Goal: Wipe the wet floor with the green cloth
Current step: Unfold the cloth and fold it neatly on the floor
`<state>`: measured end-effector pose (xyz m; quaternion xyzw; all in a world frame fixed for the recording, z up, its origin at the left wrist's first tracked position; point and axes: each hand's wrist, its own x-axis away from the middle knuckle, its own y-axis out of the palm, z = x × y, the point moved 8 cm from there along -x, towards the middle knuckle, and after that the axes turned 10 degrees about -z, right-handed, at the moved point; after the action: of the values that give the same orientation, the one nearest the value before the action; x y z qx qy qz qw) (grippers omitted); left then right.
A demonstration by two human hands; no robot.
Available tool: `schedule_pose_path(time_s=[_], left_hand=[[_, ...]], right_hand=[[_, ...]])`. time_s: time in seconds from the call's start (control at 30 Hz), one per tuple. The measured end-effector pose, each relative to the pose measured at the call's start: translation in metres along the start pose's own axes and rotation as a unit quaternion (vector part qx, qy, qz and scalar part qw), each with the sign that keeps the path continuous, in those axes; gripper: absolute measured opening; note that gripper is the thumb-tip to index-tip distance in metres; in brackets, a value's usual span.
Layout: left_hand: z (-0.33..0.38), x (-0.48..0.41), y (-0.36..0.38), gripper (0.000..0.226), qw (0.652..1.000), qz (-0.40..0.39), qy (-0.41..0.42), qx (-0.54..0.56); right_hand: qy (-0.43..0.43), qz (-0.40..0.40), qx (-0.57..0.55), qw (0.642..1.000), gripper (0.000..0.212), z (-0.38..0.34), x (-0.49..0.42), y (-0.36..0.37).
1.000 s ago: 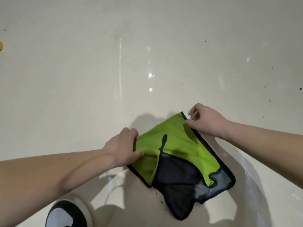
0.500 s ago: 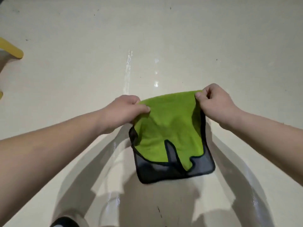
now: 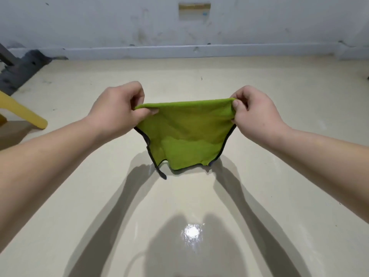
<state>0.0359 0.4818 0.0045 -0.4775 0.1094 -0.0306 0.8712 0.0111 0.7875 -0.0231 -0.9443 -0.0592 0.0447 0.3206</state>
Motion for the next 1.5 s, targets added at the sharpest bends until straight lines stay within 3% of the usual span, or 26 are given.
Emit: schedule_pose_path(time_s=[0.1,0.2,0.33,0.43,0.53,0.63,0.73,0.83,0.93,1.0,1.13,1.3,1.4,1.5], left_hand=[[-0.019,0.014,0.014,0.035,0.997,-0.076,-0.027,-0.014],[-0.047,0.049,0.052,0.045,0.97,-0.23,-0.071,-0.035],[-0.061,0.121,0.117,0.052,0.895,-0.434,-0.091,-0.051],[-0.06,0.15,0.135,0.027,0.846,-0.516,-0.132,0.001],[-0.055,0.157,0.134,0.017,0.799,-0.575,-0.174,0.026],[-0.056,0.164,0.138,0.017,0.769,-0.603,-0.206,0.049],[-0.07,0.158,0.154,0.013,0.792,-0.552,-0.237,0.113],[-0.102,0.15,0.173,0.002,0.843,-0.418,-0.294,0.17],[-0.134,0.157,0.186,0.011,0.885,-0.29,-0.337,0.14],[-0.145,0.171,0.194,0.013,0.893,-0.254,-0.358,0.094],[-0.146,0.199,0.2,0.042,0.881,-0.184,-0.419,0.119],[-0.144,0.198,0.194,0.024,0.897,-0.088,-0.392,0.186],[-0.139,0.196,0.189,0.018,0.891,-0.04,-0.372,0.258],[-0.131,0.204,0.191,0.02,0.906,-0.041,-0.342,0.245]], right_hand=[[0.013,-0.073,0.056,0.996,0.017,0.002,0.003,0.015],[0.072,-0.183,0.033,0.98,0.018,0.027,0.022,0.041],[0.124,-0.38,0.035,0.916,0.02,0.063,0.081,0.091],[0.181,-0.48,0.017,0.858,0.016,0.083,0.113,0.111],[0.217,-0.535,0.01,0.816,0.009,0.09,0.123,0.115],[0.255,-0.524,0.007,0.813,0.009,0.099,0.127,0.117],[0.28,-0.44,0.012,0.853,0.012,0.116,0.119,0.123],[0.301,-0.314,-0.014,0.9,0.012,0.135,0.108,0.131],[0.33,-0.215,-0.064,0.917,0.017,0.161,0.11,0.149],[0.338,-0.209,-0.038,0.917,0.022,0.173,0.116,0.165],[0.377,-0.172,0.002,0.91,0.03,0.187,0.12,0.173],[0.44,-0.181,-0.038,0.879,0.033,0.194,0.132,0.175],[0.385,-0.215,0.055,0.896,0.027,0.181,0.134,0.171],[0.284,-0.179,0.087,0.938,0.021,0.166,0.135,0.164]])
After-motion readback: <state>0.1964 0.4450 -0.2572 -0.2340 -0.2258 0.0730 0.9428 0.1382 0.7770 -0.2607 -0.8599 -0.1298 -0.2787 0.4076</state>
